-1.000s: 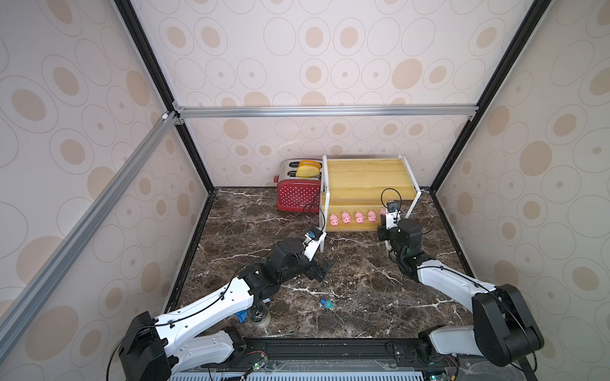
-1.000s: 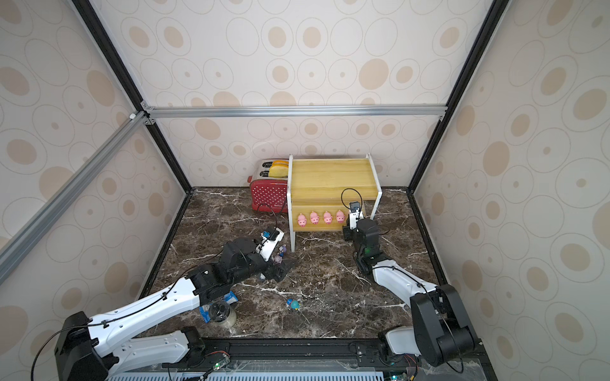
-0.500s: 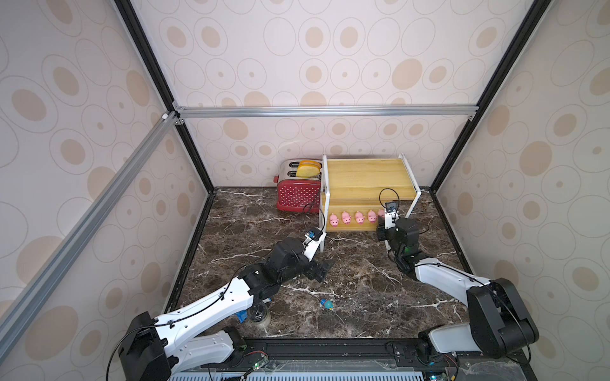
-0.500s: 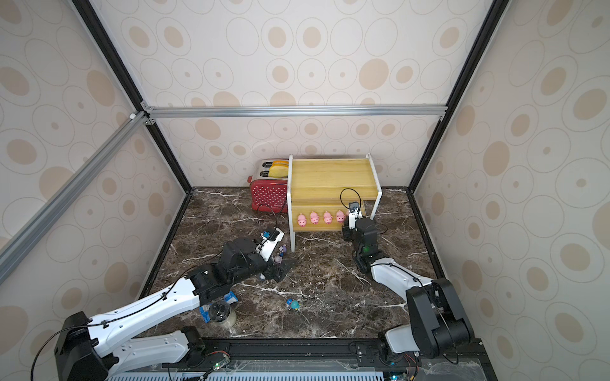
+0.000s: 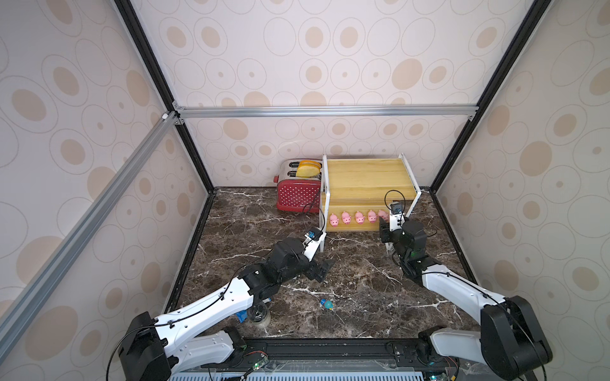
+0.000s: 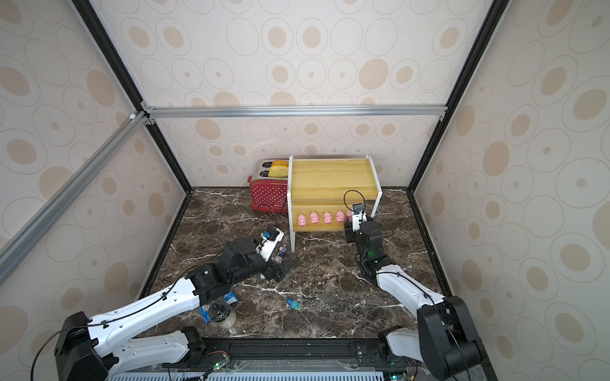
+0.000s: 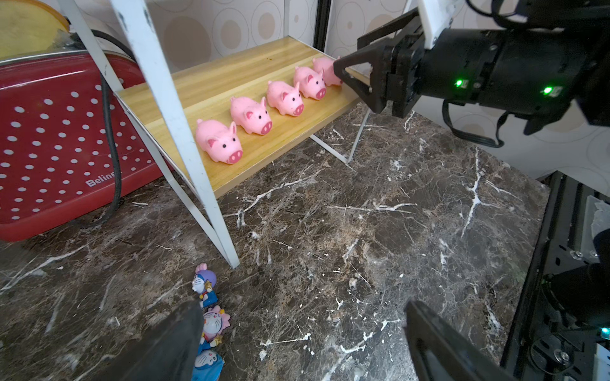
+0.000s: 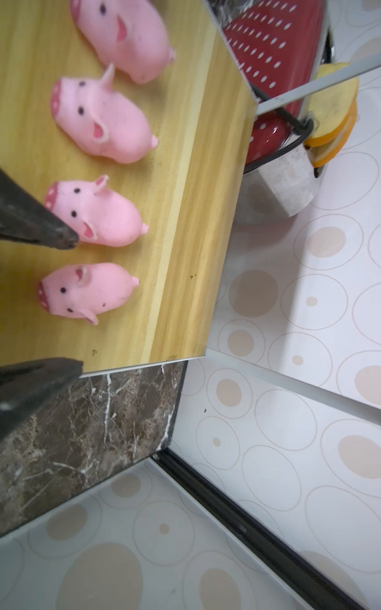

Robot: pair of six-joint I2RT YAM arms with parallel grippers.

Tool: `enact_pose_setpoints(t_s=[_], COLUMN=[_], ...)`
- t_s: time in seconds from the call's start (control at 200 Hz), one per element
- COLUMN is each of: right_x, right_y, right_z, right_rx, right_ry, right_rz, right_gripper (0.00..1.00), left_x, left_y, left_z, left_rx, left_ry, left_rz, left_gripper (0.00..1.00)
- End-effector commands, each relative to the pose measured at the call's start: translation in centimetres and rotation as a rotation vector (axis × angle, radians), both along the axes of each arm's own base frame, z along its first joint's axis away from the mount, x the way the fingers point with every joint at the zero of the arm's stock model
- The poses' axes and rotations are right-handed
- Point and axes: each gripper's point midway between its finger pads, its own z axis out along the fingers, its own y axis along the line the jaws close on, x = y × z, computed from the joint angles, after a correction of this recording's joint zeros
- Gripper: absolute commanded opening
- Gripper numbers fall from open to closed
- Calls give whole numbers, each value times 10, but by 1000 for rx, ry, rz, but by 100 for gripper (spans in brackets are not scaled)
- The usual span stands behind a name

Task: Organize plastic toys on shelves
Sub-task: Place the plastic toy on the shelf.

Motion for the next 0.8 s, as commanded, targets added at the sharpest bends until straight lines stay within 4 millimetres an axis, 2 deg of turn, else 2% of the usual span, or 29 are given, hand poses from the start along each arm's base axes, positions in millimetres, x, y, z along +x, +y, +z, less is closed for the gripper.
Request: enact_pose_setpoints(t_s=[0.0, 0.115, 0.245, 0.371, 0.436, 0.556, 0.636, 0.796], right_x=[-20, -48, -89, -131, -149, -180, -198, -228], right_y=[-5, -9, -13, 0, 14, 56, 85, 133], right_z=[-11, -15, -22, -41, -51, -76, -96, -116], right_rx=[-1, 32, 121, 196, 206, 141, 68, -83], right_ry=[85, 165, 322, 468, 511, 563, 601, 581], right_rz=[20, 42, 56, 142, 215, 451, 608, 854], right_gripper=[67, 70, 72, 70, 69, 68, 67, 65], left_x=[2, 4, 4, 6, 6, 6, 10, 22], left_y=[0, 2, 6, 16, 22, 38, 52, 86], left_z=[9, 8, 4, -7, -14, -29, -41, -69], left_rx=[-28, -26, -21, 2, 15, 39, 40, -8], left_ry=[-5, -3, 9, 28, 44, 79, 121, 265], left_rz=[11, 22, 46, 96, 125, 195, 267, 428], left_gripper=[99, 99, 99, 99, 99, 99, 99, 99])
